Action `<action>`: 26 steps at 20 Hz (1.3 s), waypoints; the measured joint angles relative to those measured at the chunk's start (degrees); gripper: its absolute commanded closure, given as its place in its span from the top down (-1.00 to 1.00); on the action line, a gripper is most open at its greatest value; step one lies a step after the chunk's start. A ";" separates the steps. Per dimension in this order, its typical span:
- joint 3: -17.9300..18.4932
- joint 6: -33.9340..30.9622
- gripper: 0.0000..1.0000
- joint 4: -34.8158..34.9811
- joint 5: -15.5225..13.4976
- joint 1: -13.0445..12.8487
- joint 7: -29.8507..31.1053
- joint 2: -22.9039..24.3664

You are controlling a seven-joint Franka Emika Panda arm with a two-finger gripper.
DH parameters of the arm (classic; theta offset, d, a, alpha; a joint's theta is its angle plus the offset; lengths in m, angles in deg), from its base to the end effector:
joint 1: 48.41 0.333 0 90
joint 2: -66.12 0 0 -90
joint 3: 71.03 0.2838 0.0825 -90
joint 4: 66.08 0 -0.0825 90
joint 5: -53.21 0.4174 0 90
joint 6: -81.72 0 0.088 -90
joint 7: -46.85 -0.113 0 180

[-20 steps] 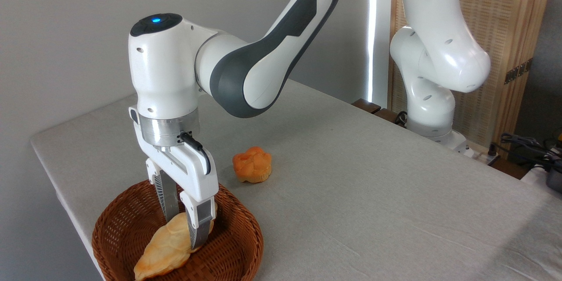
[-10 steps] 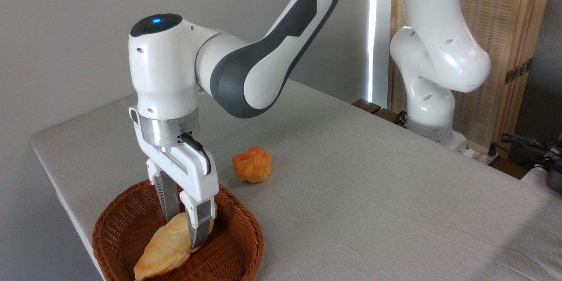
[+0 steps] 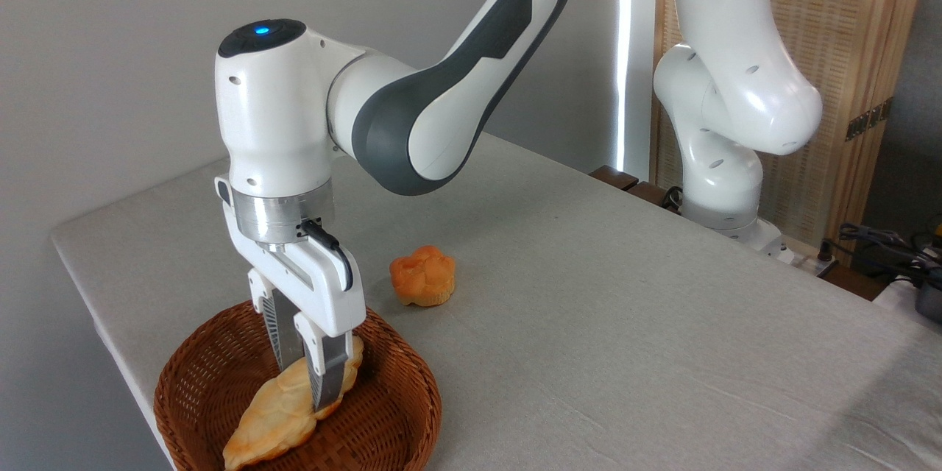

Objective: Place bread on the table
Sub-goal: 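Close the gripper on the long golden bread roll in the basket, then lift the bread roll out of the basket and carry it beside the bun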

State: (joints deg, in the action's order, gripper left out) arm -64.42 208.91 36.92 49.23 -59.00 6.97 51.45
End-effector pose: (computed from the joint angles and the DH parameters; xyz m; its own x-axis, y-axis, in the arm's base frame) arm 0.6631 -0.0523 0.3701 0.7299 -0.6672 0.1488 -0.6633 -0.7439 -0.0821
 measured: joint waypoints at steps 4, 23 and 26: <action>0.00 -0.06 -0.14 -0.01 0.00 0.00 0.00 0.05; 0.05 -4.84 -0.07 -0.49 0.00 0.02 0.00 8.24; 0.05 -8.36 -0.07 -0.49 0.00 0.02 0.00 9.96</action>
State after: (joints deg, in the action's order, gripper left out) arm -64.36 200.55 36.43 49.23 -58.98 6.98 61.41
